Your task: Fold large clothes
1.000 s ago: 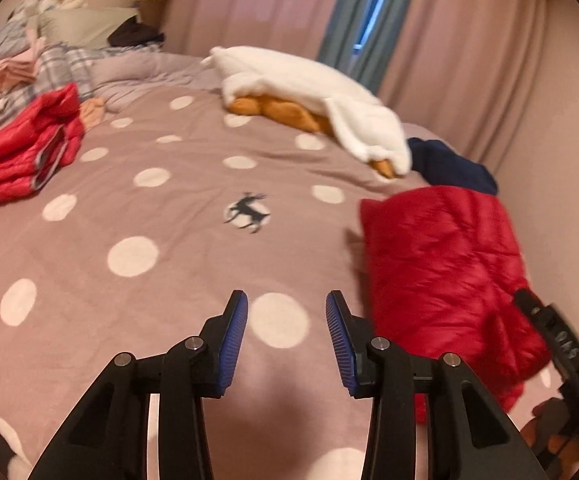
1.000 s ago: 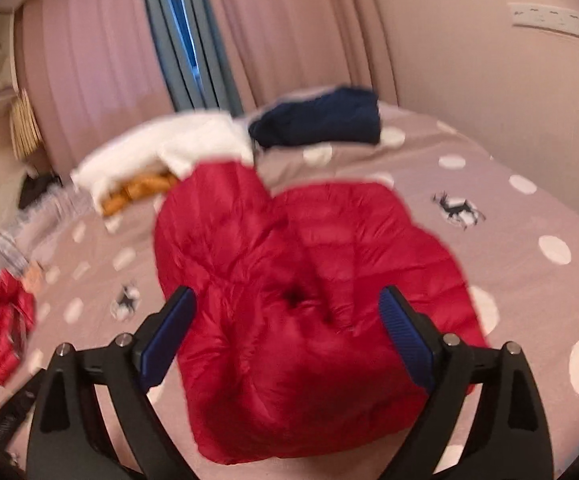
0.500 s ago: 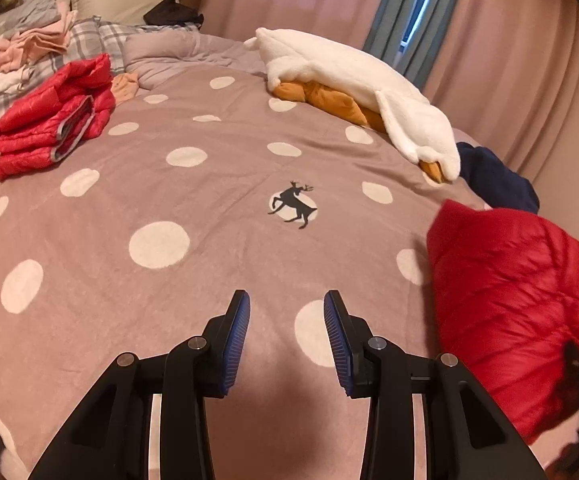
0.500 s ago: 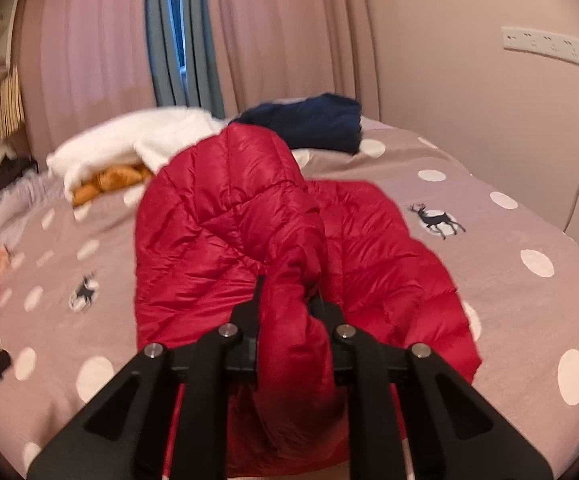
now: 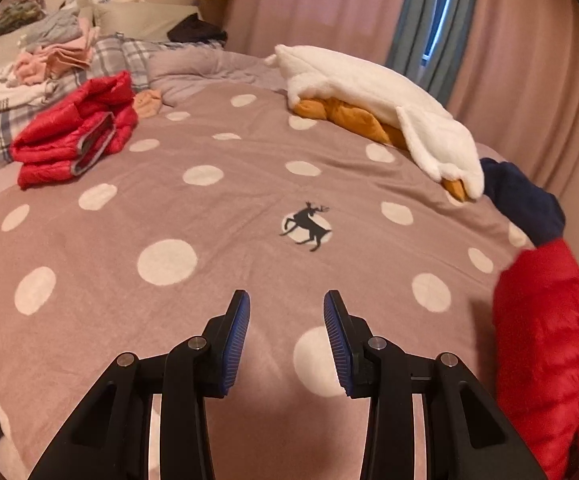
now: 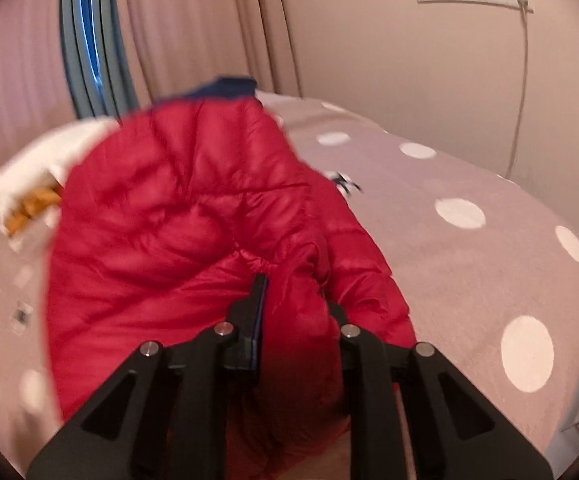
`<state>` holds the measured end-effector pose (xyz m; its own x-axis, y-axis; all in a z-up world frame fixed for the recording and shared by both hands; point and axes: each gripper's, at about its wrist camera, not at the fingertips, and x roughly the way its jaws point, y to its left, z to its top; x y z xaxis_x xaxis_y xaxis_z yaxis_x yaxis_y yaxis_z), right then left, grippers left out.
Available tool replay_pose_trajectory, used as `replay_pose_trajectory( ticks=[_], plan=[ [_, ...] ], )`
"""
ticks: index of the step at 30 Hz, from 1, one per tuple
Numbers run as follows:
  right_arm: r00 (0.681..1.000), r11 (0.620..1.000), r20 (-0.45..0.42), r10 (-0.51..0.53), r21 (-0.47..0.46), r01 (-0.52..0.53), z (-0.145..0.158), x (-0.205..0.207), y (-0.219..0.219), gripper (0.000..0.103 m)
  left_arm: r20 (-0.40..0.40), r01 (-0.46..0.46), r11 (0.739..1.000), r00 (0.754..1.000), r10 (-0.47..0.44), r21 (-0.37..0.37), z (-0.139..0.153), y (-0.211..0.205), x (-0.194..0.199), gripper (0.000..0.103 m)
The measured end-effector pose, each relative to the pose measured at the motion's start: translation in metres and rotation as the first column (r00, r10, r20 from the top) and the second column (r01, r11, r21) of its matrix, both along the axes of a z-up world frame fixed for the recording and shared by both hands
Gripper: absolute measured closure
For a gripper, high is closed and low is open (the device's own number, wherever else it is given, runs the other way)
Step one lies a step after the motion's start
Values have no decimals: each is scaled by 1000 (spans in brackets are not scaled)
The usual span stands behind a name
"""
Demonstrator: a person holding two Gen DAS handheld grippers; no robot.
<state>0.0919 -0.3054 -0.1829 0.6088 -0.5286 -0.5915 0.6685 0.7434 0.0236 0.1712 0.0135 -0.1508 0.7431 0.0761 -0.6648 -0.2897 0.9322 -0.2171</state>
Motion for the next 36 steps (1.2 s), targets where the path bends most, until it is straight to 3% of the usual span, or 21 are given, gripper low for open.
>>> replay_pose_trajectory(
  ticks=[5,12,15,18,21,23,25,29,31,34,36],
  plan=[
    [1000,1000,-23,3,20,-2,-24,17,-5,84,-24,-8,1000,1000,8,-28,-6,-1,8,64],
    [999,996,-18,28,80,-27,-30,33,-15,82,-30,-11,1000,999,11,-4,-9,-10,12,64],
    [999,998,-18,28,62,-27,-29,34,-15,81,-44,0,1000,999,0,-3,-10,-17,15,64],
    [999,997,29,38,71,-40,-23,22,-14,80,-51,13,1000,999,-13,-1,-9,-28,17,64],
    [997,990,52,53,125,-59,-8,8,-19,71,-41,9,1000,999,-8,18,-2,-40,20,64],
    [997,988,61,52,143,-60,5,3,-22,55,-19,32,999,999,-31,21,5,-53,22,64],
    [992,986,115,54,150,-71,24,-5,-24,47,-2,52,998,999,-52,34,11,-67,23,64],
    [982,985,175,65,148,-91,52,-5,-31,47,20,146,987,989,-147,69,23,-116,35,64],
    [980,985,190,63,148,-92,60,5,-34,48,15,222,975,975,-223,30,22,-140,45,64],
    [974,978,202,98,162,-132,60,29,-36,58,-29,299,954,954,-299,-12,8,-173,64,64],
    [982,977,157,105,170,-131,48,47,-39,65,-85,305,952,949,-303,7,-13,-193,77,64]
  ],
)
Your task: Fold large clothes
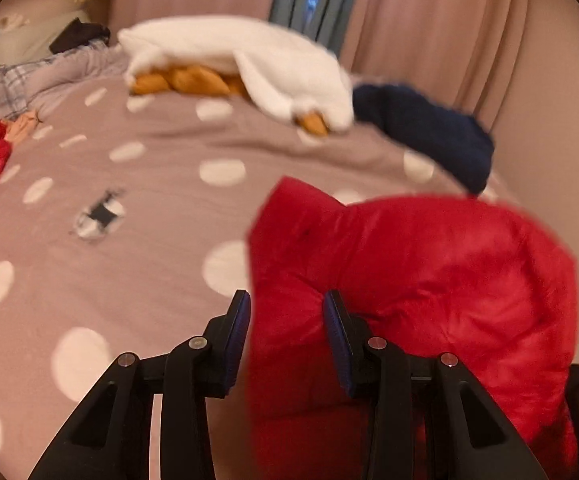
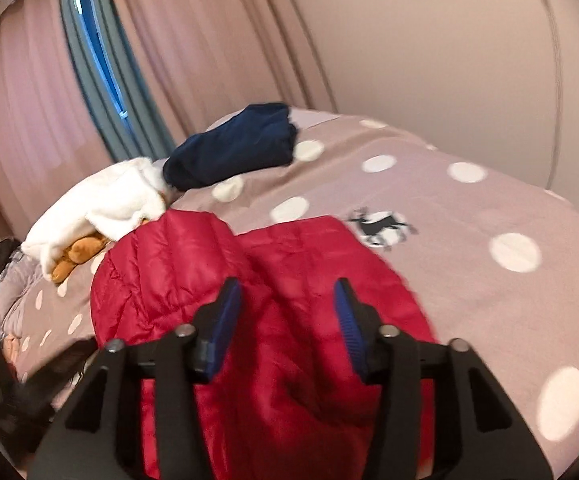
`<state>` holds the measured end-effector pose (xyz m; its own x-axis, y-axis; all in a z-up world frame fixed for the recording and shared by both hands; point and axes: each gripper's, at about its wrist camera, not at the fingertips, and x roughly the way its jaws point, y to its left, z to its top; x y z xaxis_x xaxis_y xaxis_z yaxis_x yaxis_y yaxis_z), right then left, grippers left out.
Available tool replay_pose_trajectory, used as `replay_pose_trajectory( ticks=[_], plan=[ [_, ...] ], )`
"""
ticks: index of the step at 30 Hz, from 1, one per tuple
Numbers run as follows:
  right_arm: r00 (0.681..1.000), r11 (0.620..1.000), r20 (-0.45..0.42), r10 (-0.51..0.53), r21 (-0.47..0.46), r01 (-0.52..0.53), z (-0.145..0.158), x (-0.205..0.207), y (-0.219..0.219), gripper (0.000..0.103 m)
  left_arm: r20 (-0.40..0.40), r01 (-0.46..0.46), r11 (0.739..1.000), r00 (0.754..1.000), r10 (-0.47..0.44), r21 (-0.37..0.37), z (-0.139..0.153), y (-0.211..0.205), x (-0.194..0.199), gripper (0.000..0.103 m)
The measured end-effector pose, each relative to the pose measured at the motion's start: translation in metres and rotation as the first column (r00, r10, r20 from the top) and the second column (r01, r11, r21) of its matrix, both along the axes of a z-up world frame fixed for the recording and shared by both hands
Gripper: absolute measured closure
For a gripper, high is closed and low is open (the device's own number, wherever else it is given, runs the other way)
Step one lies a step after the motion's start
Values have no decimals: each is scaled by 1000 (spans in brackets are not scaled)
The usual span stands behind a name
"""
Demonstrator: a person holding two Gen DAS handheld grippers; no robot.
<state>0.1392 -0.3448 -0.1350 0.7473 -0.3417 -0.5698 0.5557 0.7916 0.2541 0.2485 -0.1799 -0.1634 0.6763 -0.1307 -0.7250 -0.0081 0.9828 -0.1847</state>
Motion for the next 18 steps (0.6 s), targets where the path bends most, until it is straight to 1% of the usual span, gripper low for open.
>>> replay_pose_trajectory(
  ticks=[1,2,3,5,6,7,9,11,13,14,15,16,18],
  plan=[
    [999,1000,-40,-9,-7,9,-10,10,-2,66,-14,5,1000,1000,-4,10,-6,-5,3,64],
    [998,1000,-56,-21,-21,20,-20,14,-5,67,-25,14,1000,1000,-15,-7,-13,-10,7,66],
    [996,997,-72,-53,-53,50,-30,15,-10,68,-34,19,999,999,-21,-43,-17,-11,9,67],
    [990,990,-88,-112,-95,103,-40,15,-23,68,-24,40,995,999,-42,-91,-18,-16,10,67],
    [987,987,-94,-134,-102,124,-44,15,-29,68,-16,52,994,998,-54,-96,-19,-24,11,67],
    [983,984,-98,-156,-103,146,-48,14,-38,68,-12,67,995,998,-68,-81,-20,-32,12,67],
    [977,979,-108,-185,-104,174,-54,13,-52,68,5,88,996,996,-88,-27,-22,-51,12,67],
    [970,974,-110,-215,-92,205,-60,10,-66,67,32,99,995,995,-99,2,-24,-65,10,67],
    [968,974,-114,-222,-61,217,-67,7,-74,65,44,107,994,993,-108,31,-30,-76,11,67],
    [972,978,-105,-209,-6,209,-75,6,-84,65,45,102,994,994,-104,46,-33,-80,12,67],
    [973,978,-101,-208,7,210,-76,5,-85,64,49,98,994,994,-100,50,-36,-81,12,67],
    [972,977,-99,-211,6,212,-76,5,-83,64,52,95,994,994,-98,56,-40,-82,12,67],
    [969,975,-114,-221,-34,219,-75,11,-75,63,50,95,994,994,-98,56,-45,-81,16,67]
  ],
)
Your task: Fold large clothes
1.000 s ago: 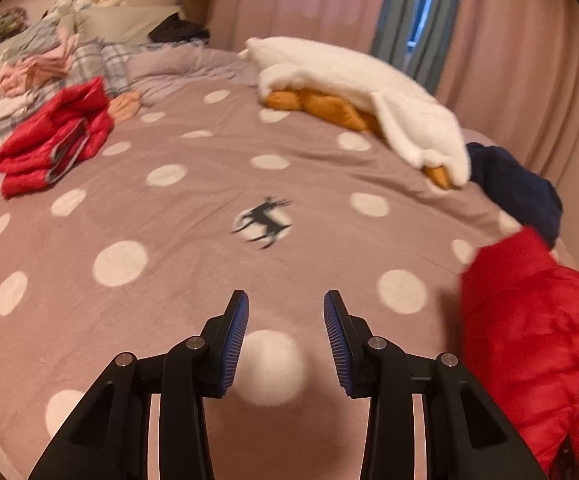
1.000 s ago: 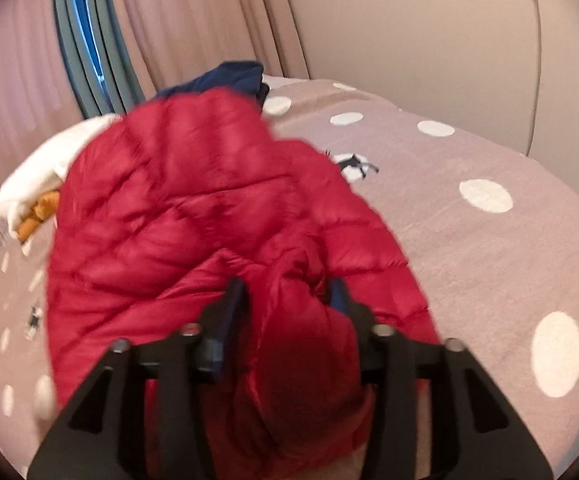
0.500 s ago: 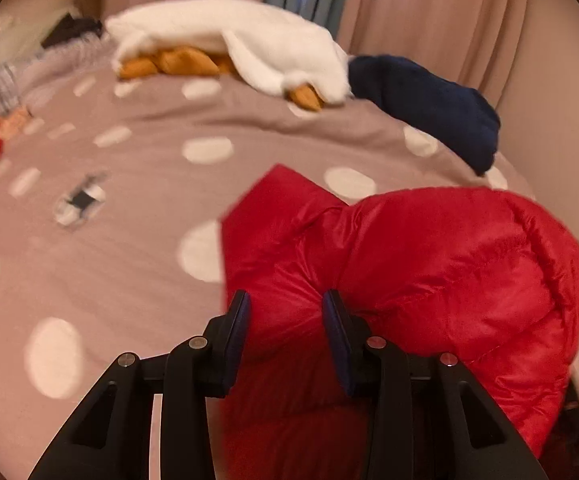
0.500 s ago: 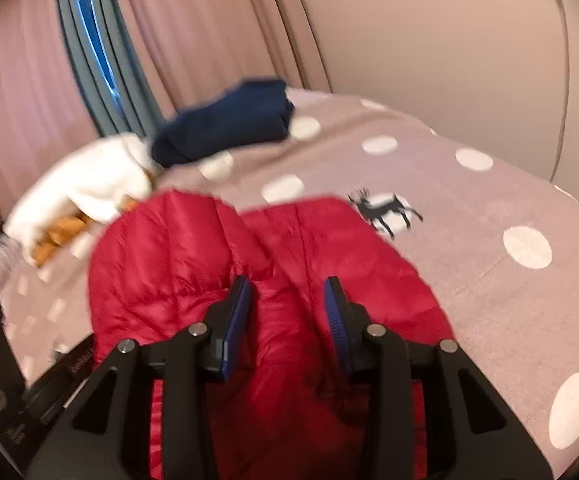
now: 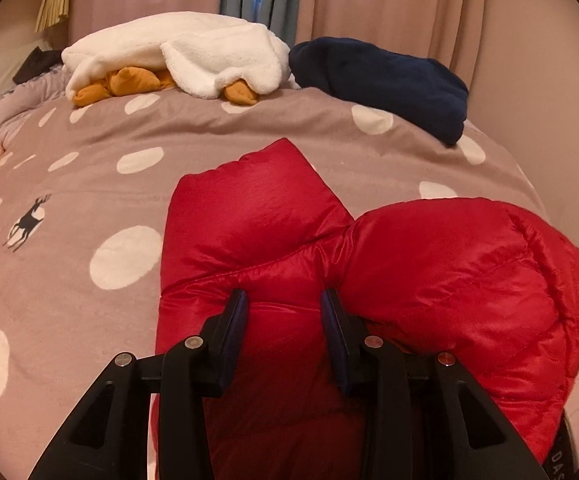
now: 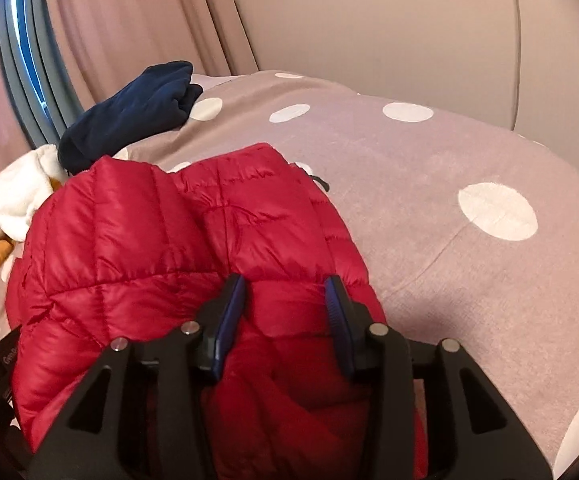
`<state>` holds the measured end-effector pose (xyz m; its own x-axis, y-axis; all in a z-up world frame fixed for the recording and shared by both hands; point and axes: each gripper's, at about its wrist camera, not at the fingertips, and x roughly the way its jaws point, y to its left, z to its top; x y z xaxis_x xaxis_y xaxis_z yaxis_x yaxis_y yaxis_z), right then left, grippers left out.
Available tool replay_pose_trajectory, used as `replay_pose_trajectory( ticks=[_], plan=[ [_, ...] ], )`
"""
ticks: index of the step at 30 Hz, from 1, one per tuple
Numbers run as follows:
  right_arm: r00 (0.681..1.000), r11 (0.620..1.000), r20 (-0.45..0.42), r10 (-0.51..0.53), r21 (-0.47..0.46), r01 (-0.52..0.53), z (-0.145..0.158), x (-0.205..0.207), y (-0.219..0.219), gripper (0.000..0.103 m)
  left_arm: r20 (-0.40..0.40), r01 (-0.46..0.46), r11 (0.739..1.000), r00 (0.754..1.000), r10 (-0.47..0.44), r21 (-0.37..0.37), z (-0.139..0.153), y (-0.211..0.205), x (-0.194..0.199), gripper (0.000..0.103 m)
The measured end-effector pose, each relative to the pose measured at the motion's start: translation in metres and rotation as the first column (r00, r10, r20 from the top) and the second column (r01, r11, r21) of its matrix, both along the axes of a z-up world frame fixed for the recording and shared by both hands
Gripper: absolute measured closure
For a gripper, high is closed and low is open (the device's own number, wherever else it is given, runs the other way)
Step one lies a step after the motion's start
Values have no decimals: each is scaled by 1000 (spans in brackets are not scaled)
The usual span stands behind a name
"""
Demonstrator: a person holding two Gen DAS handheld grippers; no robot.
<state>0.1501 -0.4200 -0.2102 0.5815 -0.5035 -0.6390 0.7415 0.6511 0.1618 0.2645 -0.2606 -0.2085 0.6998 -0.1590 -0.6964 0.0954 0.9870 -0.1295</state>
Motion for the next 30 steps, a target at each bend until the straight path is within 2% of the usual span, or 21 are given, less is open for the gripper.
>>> replay_pose_trajectory(
  ticks=[2,9,11,13,15,17,19,22,23,25,27,28,30],
  plan=[
    [1000,1000,-26,-8,-30,7,1,5,5,63,-10,5,1000,1000,-5,-16,-3,3,3,67],
    [1000,1000,-21,0,-8,0,-4,8,-3,62,2,-3,1000,1000,4,-16,-2,1,2,67],
    [1000,1000,-30,6,-9,-7,2,7,-4,59,-15,2,999,1000,-2,-47,5,9,1,64],
    [999,1000,-45,7,4,-7,9,1,-6,44,-45,9,995,999,-13,-101,10,23,0,56],
    [999,998,-46,3,65,0,17,-12,-14,18,-90,7,978,996,-27,-209,18,50,-4,48],
    [998,984,40,38,173,-44,27,-31,-23,14,-133,-31,956,991,-9,-292,26,79,-9,47],
    [991,970,105,79,222,-101,40,-45,-26,10,-119,-33,960,993,0,-279,38,103,-15,47],
    [983,974,112,145,160,-162,61,-56,-20,6,-82,-23,973,997,5,-229,45,128,-24,45],
    [977,973,133,167,139,-185,69,-61,-17,5,-86,-29,970,996,8,-240,43,138,-27,44],
    [960,956,181,216,162,-246,74,-64,-15,1,-126,-39,955,992,2,-295,34,154,-26,42],
    [936,917,217,279,230,-326,69,-59,-14,1,-202,-26,925,978,-55,-378,16,165,-23,42],
    [931,901,206,302,258,-349,63,-54,-15,1,-242,-5,910,965,-105,-414,6,164,-21,42],
    [934,883,141,328,306,-356,46,-42,-16,1,-323,46,879,920,-223,-475,-15,153,-16,42]
  ],
)
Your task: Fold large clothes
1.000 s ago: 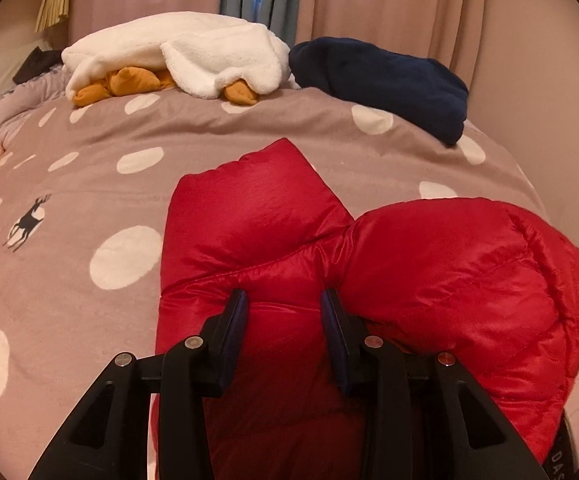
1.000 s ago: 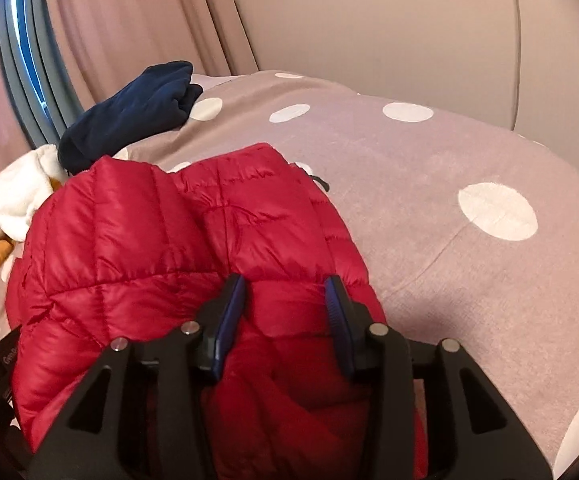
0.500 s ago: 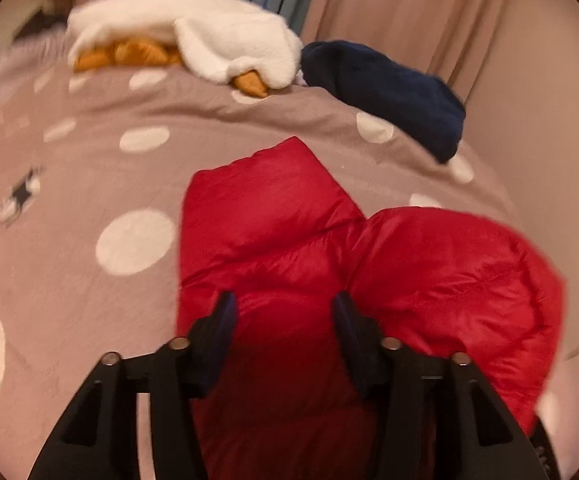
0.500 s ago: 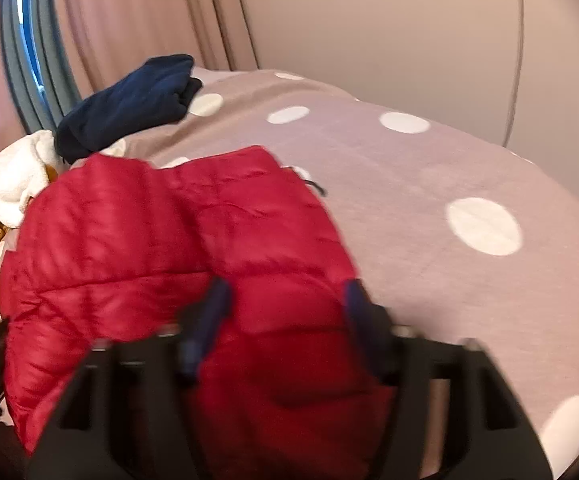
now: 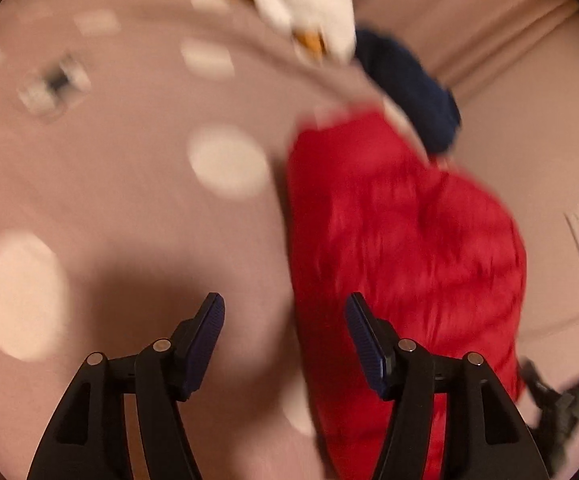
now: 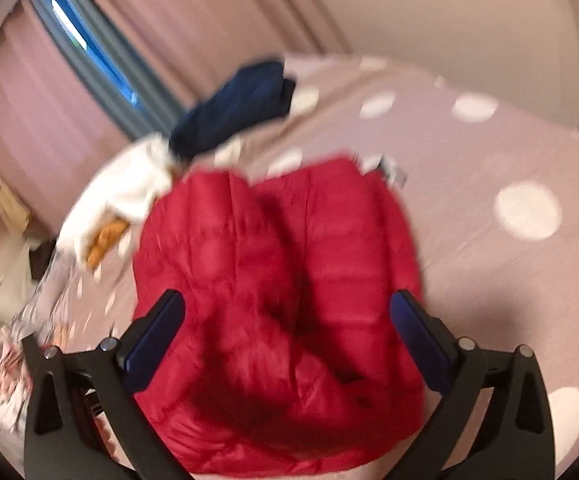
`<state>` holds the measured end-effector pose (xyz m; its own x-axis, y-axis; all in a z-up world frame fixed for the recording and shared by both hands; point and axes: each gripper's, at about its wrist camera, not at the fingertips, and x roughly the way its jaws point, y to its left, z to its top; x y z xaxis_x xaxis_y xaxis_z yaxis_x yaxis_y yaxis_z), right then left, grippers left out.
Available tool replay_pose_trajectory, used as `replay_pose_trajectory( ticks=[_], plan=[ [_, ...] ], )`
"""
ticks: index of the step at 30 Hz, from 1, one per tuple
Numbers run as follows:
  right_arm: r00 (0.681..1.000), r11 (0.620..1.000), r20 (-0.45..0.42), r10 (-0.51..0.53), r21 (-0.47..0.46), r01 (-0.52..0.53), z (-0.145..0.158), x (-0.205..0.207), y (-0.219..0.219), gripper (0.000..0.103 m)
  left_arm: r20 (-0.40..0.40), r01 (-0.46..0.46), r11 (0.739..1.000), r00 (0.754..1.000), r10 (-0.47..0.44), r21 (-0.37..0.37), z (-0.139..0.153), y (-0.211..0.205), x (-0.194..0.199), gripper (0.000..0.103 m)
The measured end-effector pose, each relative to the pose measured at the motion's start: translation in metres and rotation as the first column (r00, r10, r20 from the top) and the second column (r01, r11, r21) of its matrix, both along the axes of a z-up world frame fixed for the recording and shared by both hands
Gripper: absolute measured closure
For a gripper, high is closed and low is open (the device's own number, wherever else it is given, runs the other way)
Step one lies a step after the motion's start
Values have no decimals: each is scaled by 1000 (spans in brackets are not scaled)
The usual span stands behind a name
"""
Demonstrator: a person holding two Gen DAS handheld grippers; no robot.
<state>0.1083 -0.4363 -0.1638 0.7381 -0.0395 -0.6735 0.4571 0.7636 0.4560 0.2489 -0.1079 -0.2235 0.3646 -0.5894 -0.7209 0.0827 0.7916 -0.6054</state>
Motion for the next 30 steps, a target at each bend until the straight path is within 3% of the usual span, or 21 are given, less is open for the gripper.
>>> replay_pose_trajectory(
  ticks=[2,4,5,10,13,16,20,22,24,27,30],
  plan=[
    [1000,994,-10,20,110,-19,-26,4,-9,0,-31,75,995,997,-78,-68,-15,-15,2,42],
    [999,964,41,33,264,-43,-50,0,-22,0,0,74,993,997,-74,-92,-19,-22,3,42],
    [997,955,74,38,292,-58,-56,-2,-27,0,17,82,987,997,-81,-135,-19,-25,6,42],
    [993,951,82,86,291,-107,-64,3,-33,0,-17,141,944,988,-153,-298,-30,-37,22,42],
    [994,953,61,92,282,-106,-67,7,-34,0,-67,140,891,980,-187,-433,-43,-34,29,42],
    [993,960,49,111,252,-120,-66,8,-29,0,-33,140,899,985,-169,-415,-37,-30,27,42],
    [993,964,49,108,240,-117,-66,14,-28,0,101,190,938,981,-167,-291,-10,-40,9,41],
    [993,965,50,108,235,-117,-67,14,-28,0,124,161,959,983,-135,-235,-8,-49,8,39],
    [993,967,50,112,225,-120,-66,15,-26,0,94,124,959,990,-103,-256,-10,-53,10,39],
    [991,967,53,122,217,-131,-66,12,-24,0,86,116,925,992,-91,-361,-8,-53,13,39],
    [991,967,56,122,217,-132,-66,14,-25,0,96,141,918,989,-114,-370,-4,-61,16,37]
  ],
)
